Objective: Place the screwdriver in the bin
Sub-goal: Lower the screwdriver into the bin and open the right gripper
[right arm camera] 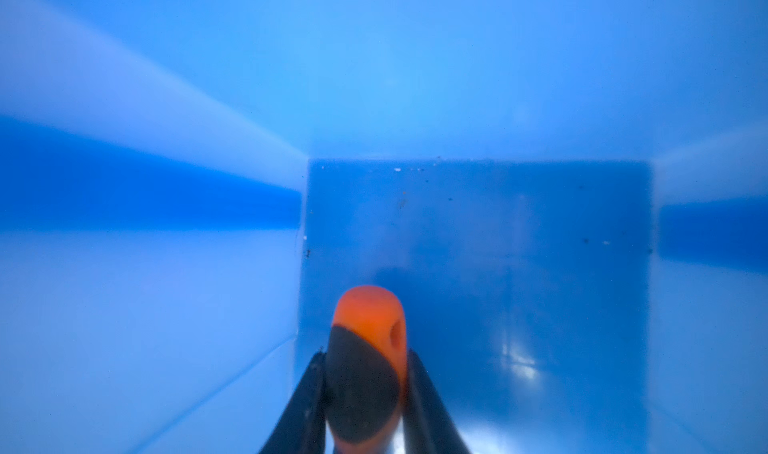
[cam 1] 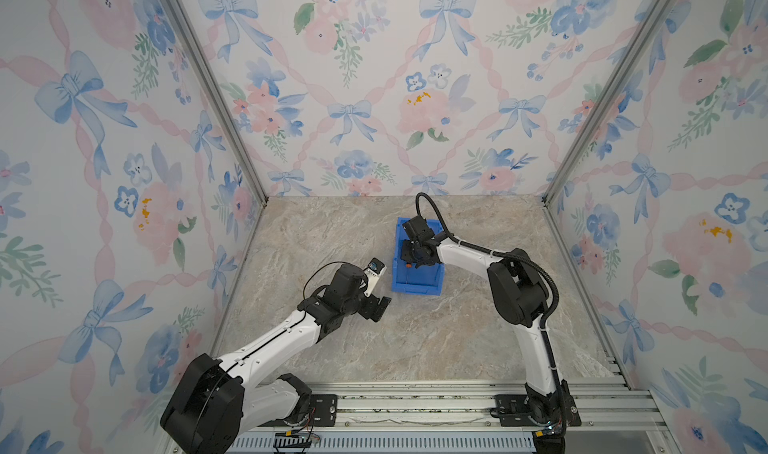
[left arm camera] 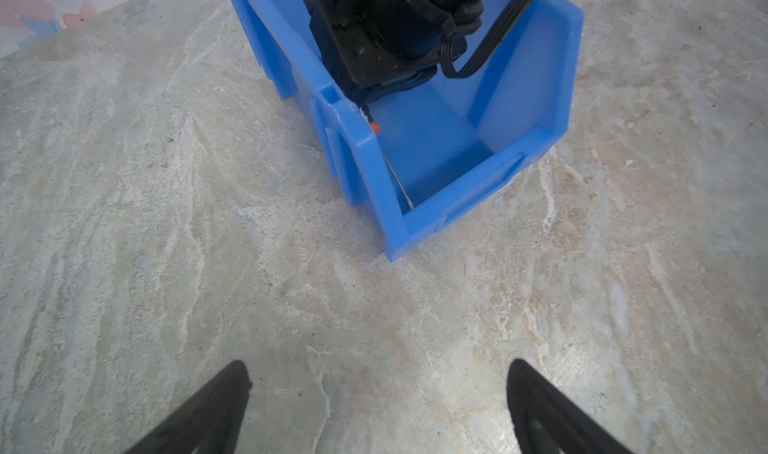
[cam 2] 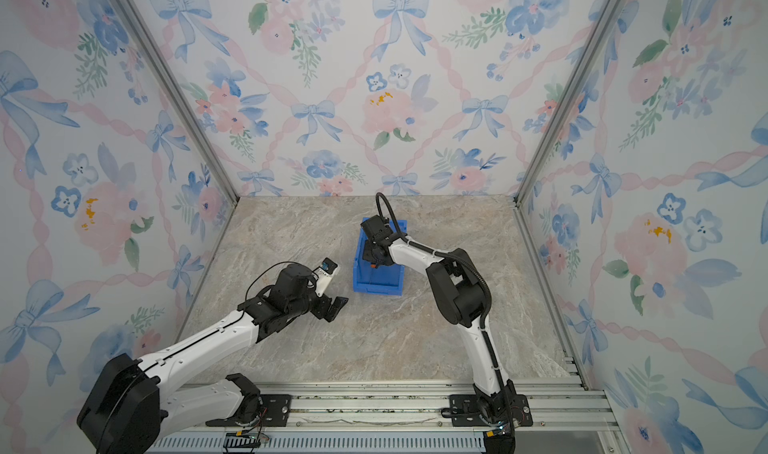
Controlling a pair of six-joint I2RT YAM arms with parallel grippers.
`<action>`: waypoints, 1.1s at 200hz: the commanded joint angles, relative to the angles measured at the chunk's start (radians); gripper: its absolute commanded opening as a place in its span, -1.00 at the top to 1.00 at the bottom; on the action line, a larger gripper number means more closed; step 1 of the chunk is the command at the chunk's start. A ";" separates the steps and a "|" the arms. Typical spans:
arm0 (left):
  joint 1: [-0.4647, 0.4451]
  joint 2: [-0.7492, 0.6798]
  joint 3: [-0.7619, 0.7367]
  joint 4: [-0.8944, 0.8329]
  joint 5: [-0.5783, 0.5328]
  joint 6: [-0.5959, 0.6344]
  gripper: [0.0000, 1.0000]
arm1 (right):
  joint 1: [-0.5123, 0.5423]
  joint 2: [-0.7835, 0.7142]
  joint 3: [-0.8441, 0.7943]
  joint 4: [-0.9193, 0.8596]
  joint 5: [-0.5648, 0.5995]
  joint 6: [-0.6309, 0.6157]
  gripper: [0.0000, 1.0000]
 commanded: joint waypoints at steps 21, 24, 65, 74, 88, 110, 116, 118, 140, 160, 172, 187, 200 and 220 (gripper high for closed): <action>0.008 -0.006 -0.010 0.012 -0.011 0.021 -0.95 | -0.010 0.018 0.021 -0.036 0.001 -0.009 0.35; 0.008 -0.006 -0.011 0.012 -0.011 0.021 -0.95 | -0.009 0.018 0.021 -0.036 0.001 -0.009 0.35; 0.014 -0.017 -0.010 0.014 -0.017 0.021 -0.95 | -0.010 0.009 0.000 -0.016 -0.006 -0.014 0.26; 0.015 -0.019 -0.011 0.015 -0.019 0.021 -0.95 | -0.009 0.004 -0.011 -0.005 -0.007 -0.012 0.23; 0.016 -0.028 -0.012 0.017 -0.023 0.019 -0.95 | -0.009 0.001 -0.016 -0.005 -0.007 -0.012 0.20; 0.017 -0.034 -0.015 0.021 -0.021 0.021 -0.95 | -0.010 -0.008 -0.020 -0.005 -0.006 -0.018 0.19; 0.015 -0.032 -0.015 0.021 -0.019 0.020 -0.95 | -0.009 -0.011 -0.020 -0.004 -0.006 -0.020 0.19; 0.015 -0.031 -0.014 0.022 -0.018 0.021 -0.95 | -0.009 -0.011 -0.019 -0.004 -0.006 -0.021 0.19; 0.016 -0.027 -0.012 0.021 -0.009 0.023 -0.95 | -0.006 -0.022 -0.012 -0.010 -0.002 -0.038 0.16; 0.016 -0.029 -0.012 0.022 -0.008 0.022 -0.95 | -0.005 -0.033 -0.012 -0.013 0.002 -0.071 0.13; 0.016 -0.031 -0.012 0.021 -0.007 0.023 -0.95 | -0.003 -0.044 -0.016 -0.012 0.004 -0.078 0.10; 0.016 -0.033 -0.011 0.022 -0.007 0.023 -0.95 | -0.001 -0.054 -0.019 -0.014 0.006 -0.090 0.07; 0.016 -0.035 -0.011 0.022 -0.008 0.022 -0.95 | 0.000 -0.067 -0.021 -0.017 0.008 -0.097 0.04; 0.015 -0.043 -0.011 0.022 -0.008 0.020 -0.95 | 0.000 -0.094 -0.030 -0.017 0.006 -0.106 -0.03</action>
